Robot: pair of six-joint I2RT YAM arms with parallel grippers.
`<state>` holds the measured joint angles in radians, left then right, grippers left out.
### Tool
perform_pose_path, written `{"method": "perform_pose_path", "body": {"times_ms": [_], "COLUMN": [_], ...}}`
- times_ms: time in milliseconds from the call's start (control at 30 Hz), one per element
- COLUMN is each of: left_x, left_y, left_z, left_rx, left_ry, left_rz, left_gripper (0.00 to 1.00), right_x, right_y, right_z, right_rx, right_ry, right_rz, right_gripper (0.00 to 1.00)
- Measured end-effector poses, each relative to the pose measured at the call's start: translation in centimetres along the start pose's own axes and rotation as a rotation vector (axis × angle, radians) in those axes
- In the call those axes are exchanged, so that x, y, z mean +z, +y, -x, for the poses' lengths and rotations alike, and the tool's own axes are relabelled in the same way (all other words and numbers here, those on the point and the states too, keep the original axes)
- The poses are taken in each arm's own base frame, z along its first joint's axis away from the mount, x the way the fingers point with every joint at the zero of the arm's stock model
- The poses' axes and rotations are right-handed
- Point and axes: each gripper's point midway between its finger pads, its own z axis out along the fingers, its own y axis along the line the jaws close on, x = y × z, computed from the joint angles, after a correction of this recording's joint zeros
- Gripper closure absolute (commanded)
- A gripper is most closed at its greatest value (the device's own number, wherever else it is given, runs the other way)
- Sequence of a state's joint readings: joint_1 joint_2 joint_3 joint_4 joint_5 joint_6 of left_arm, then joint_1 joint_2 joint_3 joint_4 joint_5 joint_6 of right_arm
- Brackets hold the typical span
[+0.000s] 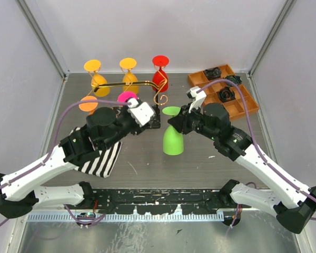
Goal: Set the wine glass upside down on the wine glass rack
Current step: Turn the wine glass upside down at the wine rack.
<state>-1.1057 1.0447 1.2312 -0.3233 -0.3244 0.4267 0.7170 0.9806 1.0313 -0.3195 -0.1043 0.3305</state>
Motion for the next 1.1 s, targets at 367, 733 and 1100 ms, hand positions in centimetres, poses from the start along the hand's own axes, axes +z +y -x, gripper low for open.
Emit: {"method": "perform_pose_path", "body": {"times_ms": [367, 733, 1100], "left_x": [0.5, 2.5, 3.0], "left_y": [10.0, 12.3, 11.1], "left_z": [-0.5, -2.6, -5.3], "left_rx": [-0.313, -0.417, -0.415], "left_ry": [0.053, 0.135, 0.196], "left_rz": [0.234, 0.269, 0.245], "left_gripper": [0.37, 0.37, 0.37], "right_x": [-0.2, -1.0, 0.7], "right_y": [-2.7, -4.2, -5.5], "right_z": [-0.7, 1.9, 3.6], "right_rx": [-0.067, -0.173, -0.276], "right_ry": [-0.059, -0.293, -0.395], "right_rz": [-0.102, -0.156, -0.151], "right_gripper": [0.99, 1.0, 1.0]}}
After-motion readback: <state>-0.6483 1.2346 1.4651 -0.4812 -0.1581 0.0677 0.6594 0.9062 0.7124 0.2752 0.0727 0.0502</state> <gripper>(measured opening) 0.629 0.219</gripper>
